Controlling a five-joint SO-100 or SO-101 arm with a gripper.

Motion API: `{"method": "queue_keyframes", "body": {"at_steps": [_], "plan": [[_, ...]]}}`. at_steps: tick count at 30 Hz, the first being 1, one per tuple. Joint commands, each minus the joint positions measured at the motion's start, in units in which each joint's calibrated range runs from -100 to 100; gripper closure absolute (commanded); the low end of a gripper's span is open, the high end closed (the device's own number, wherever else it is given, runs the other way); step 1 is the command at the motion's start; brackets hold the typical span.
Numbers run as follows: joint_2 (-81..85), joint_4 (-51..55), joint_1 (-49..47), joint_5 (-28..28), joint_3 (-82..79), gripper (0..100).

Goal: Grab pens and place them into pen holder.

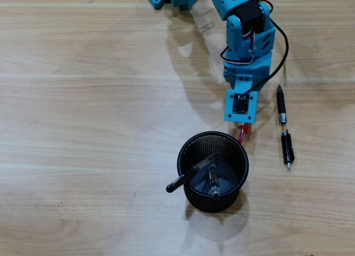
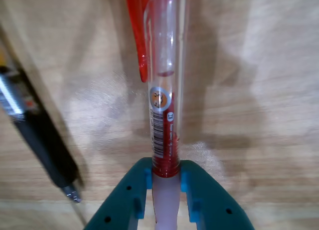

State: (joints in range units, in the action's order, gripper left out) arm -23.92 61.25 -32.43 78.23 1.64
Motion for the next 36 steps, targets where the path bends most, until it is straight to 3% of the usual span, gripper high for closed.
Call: {"method": "queue_keyframes", "body": {"at_steps": [1, 10, 17, 22, 28, 36], "plan": [[10.3, -0.2, 3.1, -0.3, -0.6, 98], [30.7, -4.2, 11.0, -7.6, -10.0, 98], [43.2, -26.9, 14.1, -14.0, -21.7, 98], [47.1, -39.9, 14.1, -14.5, -27.0, 98], [46.4, -50.6, 13.6, -16.8, -27.1, 98], [34.2, -75.0, 13.8, -19.4, -21.0, 98]]}}
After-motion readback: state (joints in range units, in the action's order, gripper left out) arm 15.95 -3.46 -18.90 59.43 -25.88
